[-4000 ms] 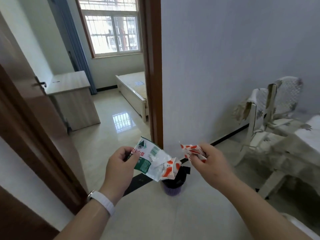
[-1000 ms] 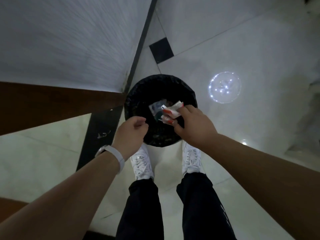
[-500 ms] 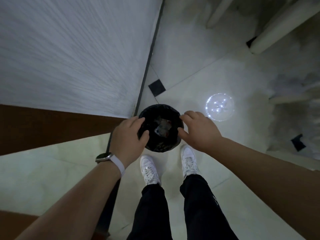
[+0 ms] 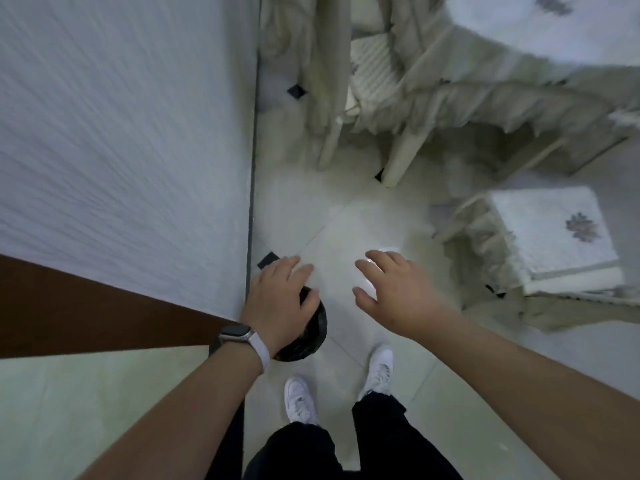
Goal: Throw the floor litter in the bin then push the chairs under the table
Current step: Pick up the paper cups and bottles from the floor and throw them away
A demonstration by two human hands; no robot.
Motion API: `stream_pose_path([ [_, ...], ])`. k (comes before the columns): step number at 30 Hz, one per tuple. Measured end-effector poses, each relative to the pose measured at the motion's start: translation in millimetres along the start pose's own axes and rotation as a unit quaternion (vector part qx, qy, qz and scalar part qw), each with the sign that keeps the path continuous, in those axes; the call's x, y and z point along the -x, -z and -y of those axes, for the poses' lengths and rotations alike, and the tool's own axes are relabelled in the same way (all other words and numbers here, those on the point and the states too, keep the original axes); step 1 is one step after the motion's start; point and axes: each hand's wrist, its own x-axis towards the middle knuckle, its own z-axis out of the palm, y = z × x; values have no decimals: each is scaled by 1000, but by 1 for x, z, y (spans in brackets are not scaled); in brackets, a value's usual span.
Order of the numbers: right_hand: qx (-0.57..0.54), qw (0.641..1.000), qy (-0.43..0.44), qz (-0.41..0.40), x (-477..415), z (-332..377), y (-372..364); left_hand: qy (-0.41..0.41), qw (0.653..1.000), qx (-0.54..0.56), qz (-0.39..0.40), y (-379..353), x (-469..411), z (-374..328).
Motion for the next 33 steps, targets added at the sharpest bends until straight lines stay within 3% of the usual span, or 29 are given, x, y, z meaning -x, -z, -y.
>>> stream_pose_path([
  [4, 27, 998, -41, -38, 41, -18, 49, -94, 995, -6, -37, 37, -8, -51],
  [11, 69, 982, -134, -116, 123, -63, 123, -275, 956, -19, -96, 79, -32, -168],
  [23, 95, 931, -233, -264, 324, -189, 189, -410, 906, -48, -95, 51, 3, -404],
  [33, 98, 889, -350, -279, 507, -294, 198, -503, 861, -47, -65, -27, 52, -594],
])
